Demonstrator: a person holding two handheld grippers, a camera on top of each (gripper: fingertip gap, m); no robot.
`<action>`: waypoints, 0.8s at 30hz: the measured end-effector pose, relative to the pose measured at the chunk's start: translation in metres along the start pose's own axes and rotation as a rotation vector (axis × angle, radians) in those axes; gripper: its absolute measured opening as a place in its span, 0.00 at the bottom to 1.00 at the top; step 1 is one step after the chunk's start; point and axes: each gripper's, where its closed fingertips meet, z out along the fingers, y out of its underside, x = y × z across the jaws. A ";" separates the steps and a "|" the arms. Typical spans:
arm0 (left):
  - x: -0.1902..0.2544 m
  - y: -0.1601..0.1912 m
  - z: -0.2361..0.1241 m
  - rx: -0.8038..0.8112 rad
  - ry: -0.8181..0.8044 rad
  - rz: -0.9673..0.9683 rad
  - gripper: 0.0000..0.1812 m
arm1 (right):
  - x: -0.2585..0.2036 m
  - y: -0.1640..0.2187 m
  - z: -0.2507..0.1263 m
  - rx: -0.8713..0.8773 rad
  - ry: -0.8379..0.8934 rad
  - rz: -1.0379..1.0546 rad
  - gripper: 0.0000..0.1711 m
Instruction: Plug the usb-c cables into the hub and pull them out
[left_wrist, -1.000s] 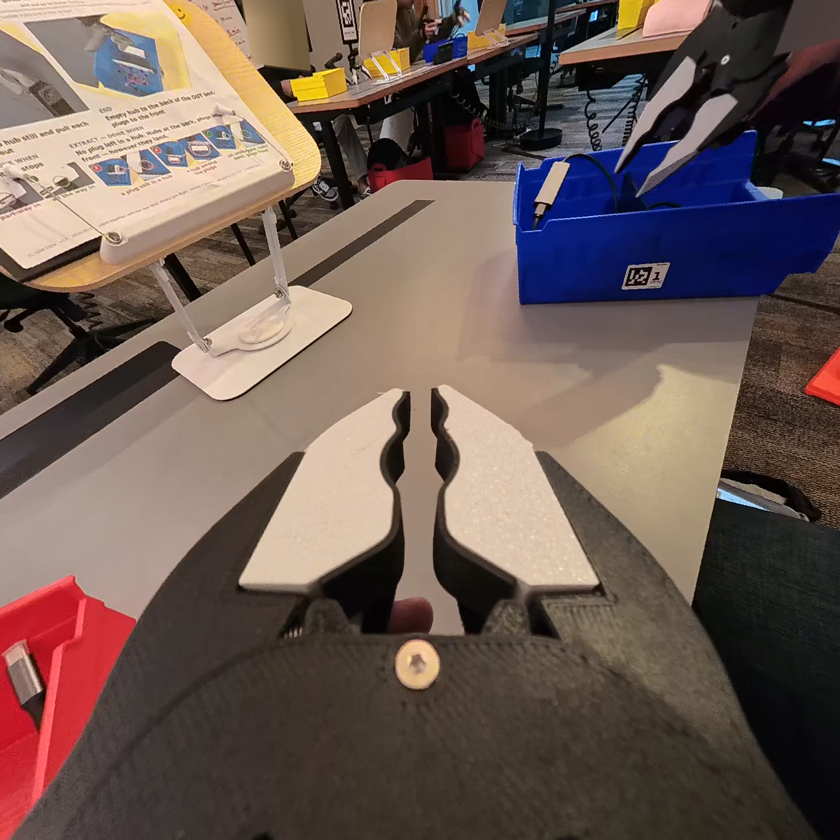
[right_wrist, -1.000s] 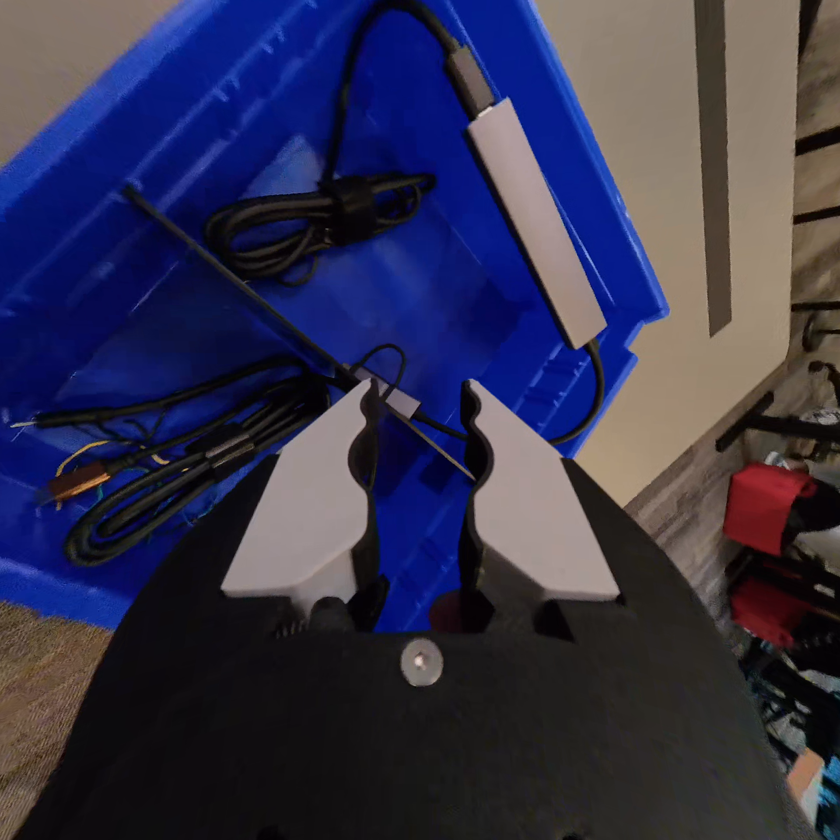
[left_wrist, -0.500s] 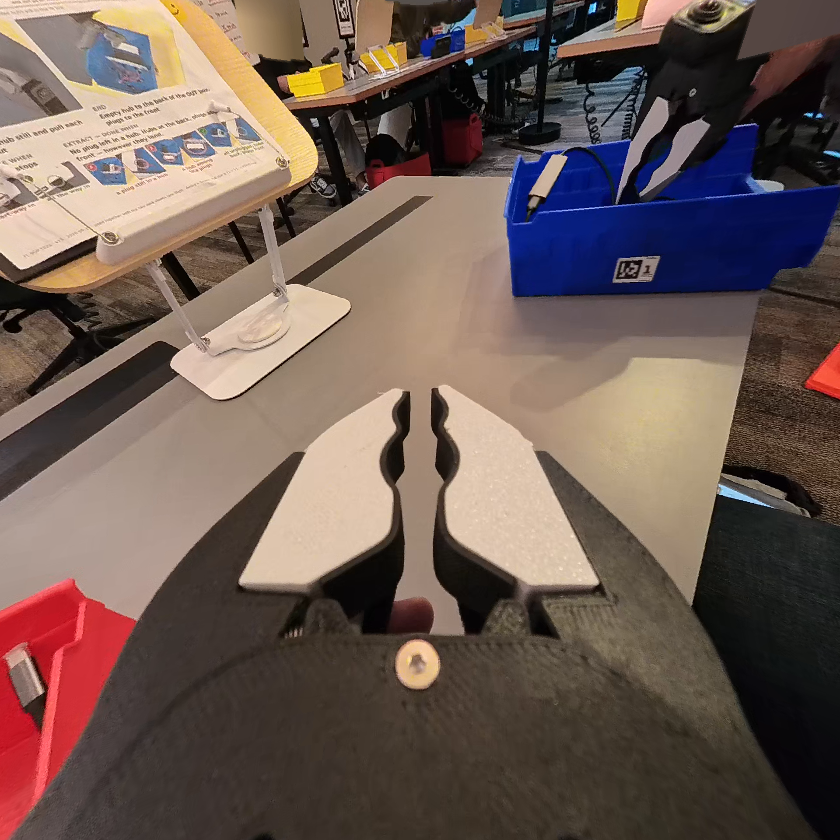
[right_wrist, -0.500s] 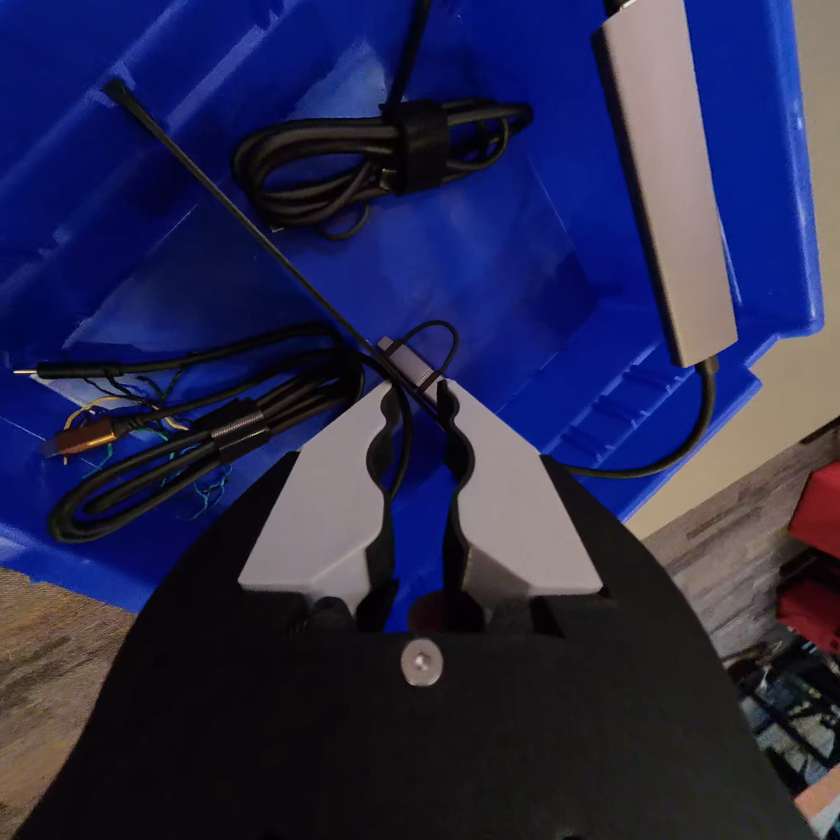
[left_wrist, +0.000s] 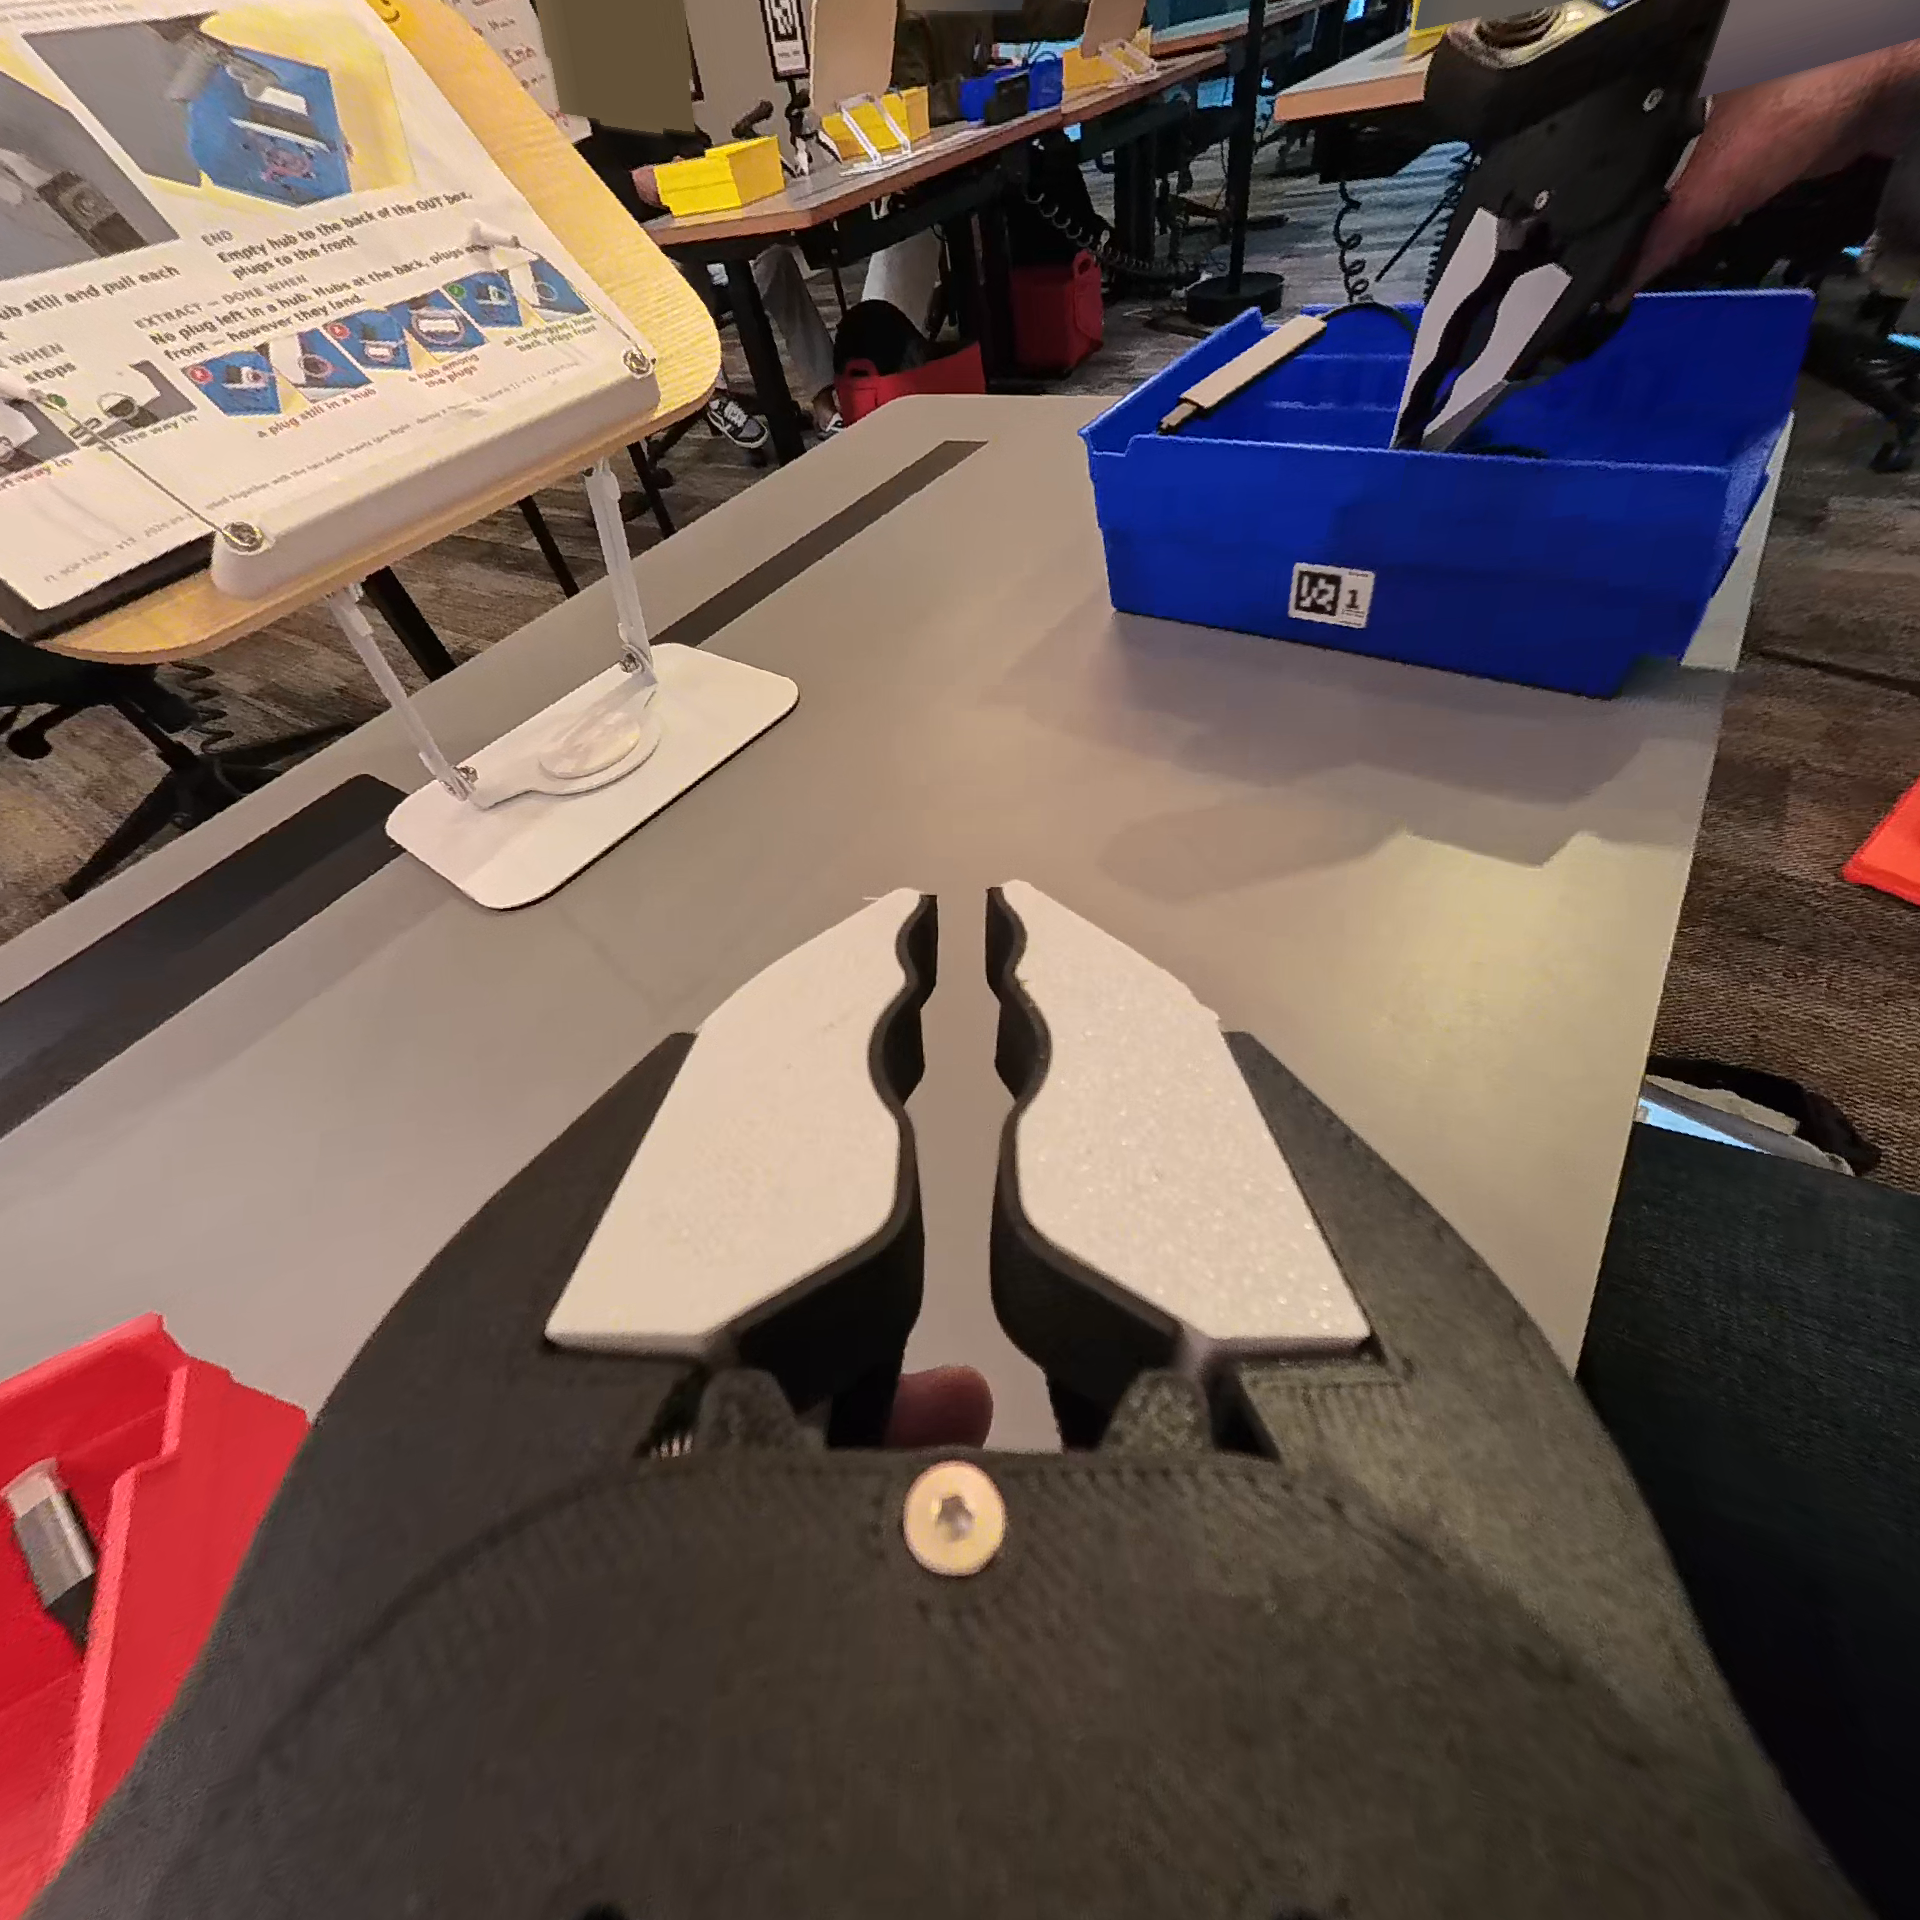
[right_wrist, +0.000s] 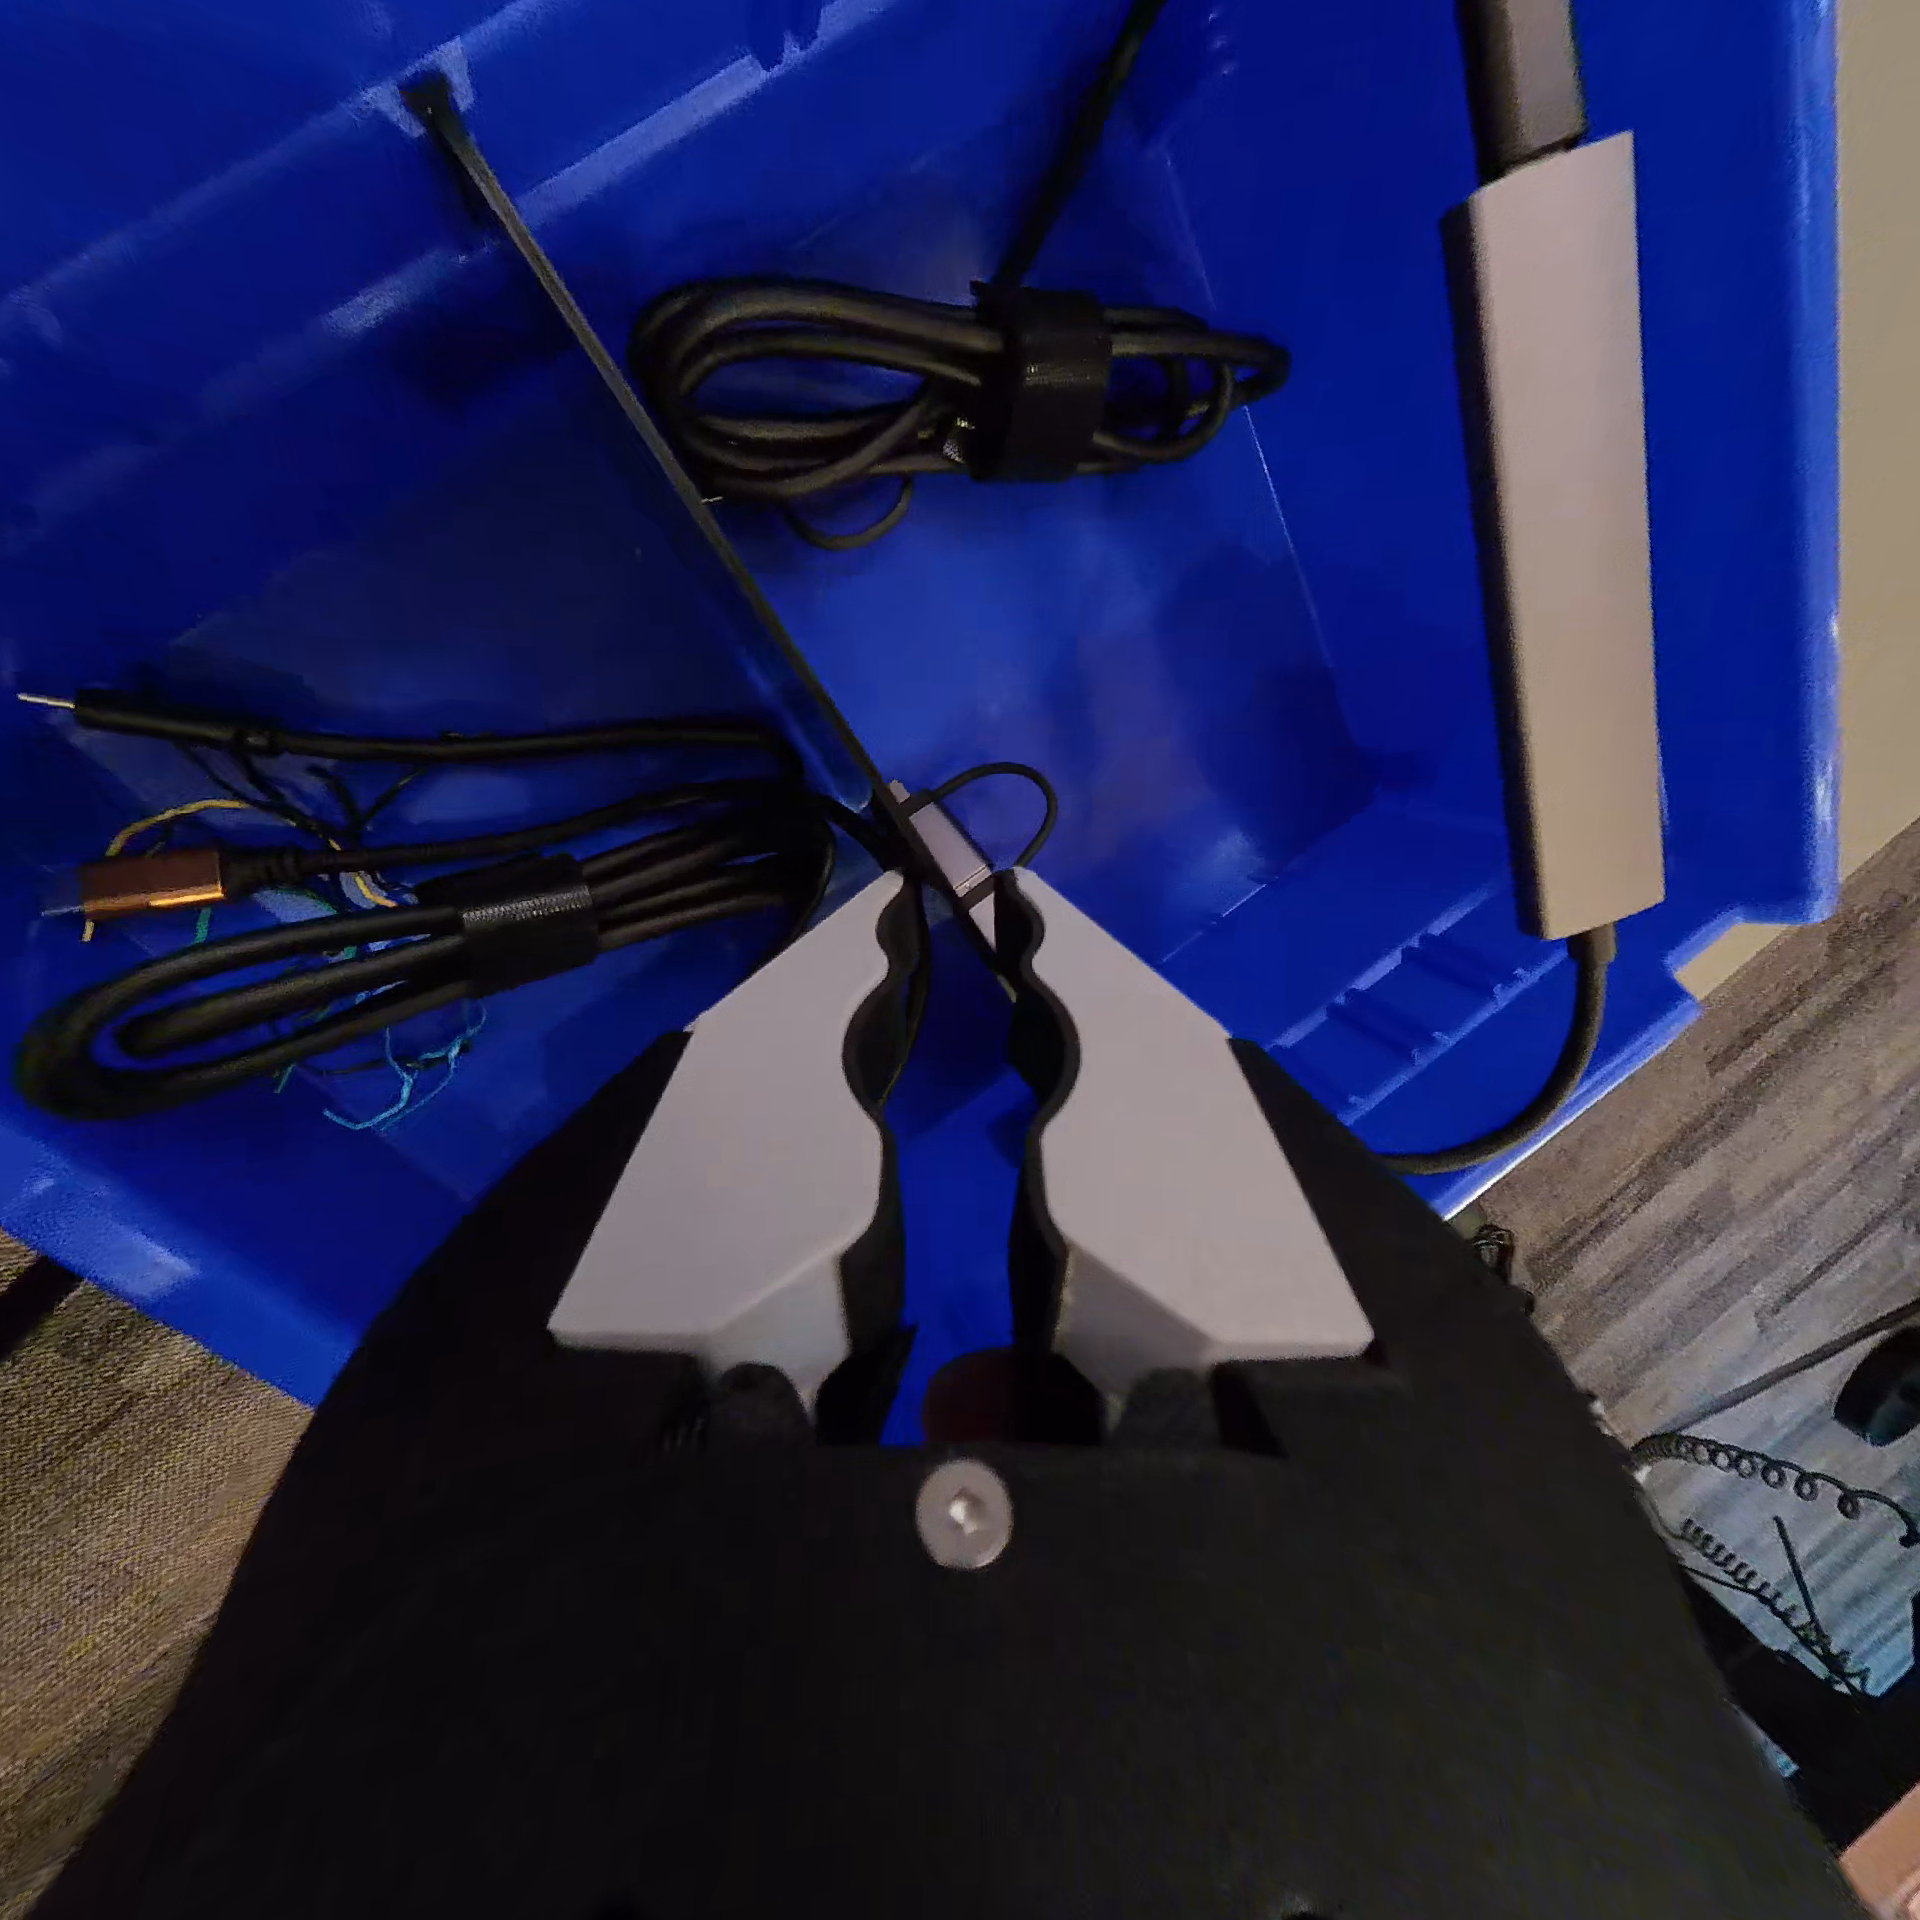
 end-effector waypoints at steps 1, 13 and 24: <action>-0.001 0.000 -0.001 0.000 -0.003 0.001 0.04 | 0.001 0.000 0.000 0.001 0.011 -0.015 0.08; -0.013 0.004 -0.023 -0.055 -0.083 0.095 0.07 | 0.004 -0.013 -0.020 0.068 0.175 -0.055 0.16; -0.097 -0.025 -0.111 -0.073 -0.384 0.163 0.11 | 0.015 -0.042 -0.056 0.251 0.410 0.017 0.12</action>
